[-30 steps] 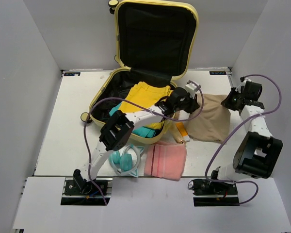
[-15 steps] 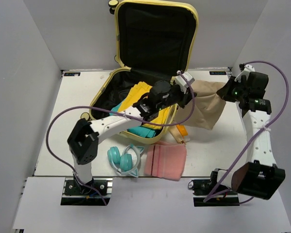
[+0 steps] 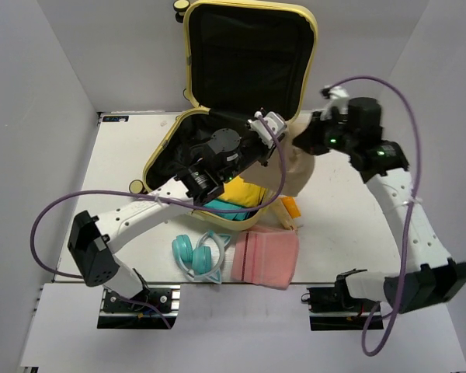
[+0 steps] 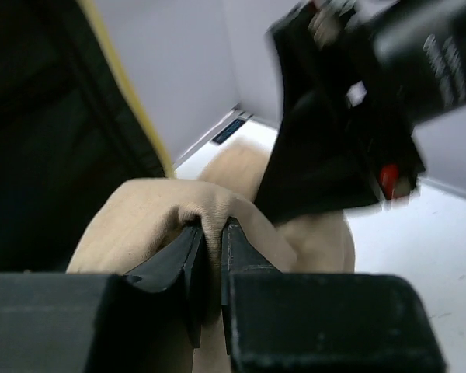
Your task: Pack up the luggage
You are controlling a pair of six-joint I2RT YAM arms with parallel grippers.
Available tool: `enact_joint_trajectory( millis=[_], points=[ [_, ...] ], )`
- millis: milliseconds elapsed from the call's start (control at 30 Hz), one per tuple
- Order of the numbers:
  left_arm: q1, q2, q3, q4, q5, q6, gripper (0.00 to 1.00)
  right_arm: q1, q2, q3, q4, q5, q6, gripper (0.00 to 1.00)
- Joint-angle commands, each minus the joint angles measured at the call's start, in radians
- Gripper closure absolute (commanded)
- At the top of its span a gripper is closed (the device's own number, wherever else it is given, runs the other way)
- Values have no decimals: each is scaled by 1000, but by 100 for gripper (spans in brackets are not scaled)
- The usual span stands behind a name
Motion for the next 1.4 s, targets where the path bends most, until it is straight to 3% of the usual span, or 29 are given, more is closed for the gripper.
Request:
enact_joint_trajectory(
  millis=[0,233,367,567,733,933,1233,1267,1300,1333,1367],
  points=[
    [21,-99,-28,-46,-93,59,100,148,56,58,-5,59,-6,100],
    [119,-297,-258,-34,-129,39,100,355,144,81,62,179,23,100],
    [190,-337,-339,-51,-165,10,100,406,196,55,126,228,57,100],
    [340,-343,-401,-49,-84,-81,100,446,311,78,156,272,77,100],
    [452,-241,-390,-52,23,-165,100,445,351,34,213,373,97,100],
    [503,-75,-319,-72,85,-223,100,408,475,101,159,561,86,100],
    [581,126,-198,-71,223,-303,100,345,515,78,216,638,86,100],
    [583,135,-191,-71,230,-302,100,342,527,78,225,625,75,92],
    [586,143,-160,-71,238,-300,99,331,530,78,226,621,74,87],
    [589,167,-148,-96,253,-299,85,328,533,89,222,604,71,78],
    [589,174,-135,-106,264,-294,63,322,533,87,220,575,62,70]
  ],
)
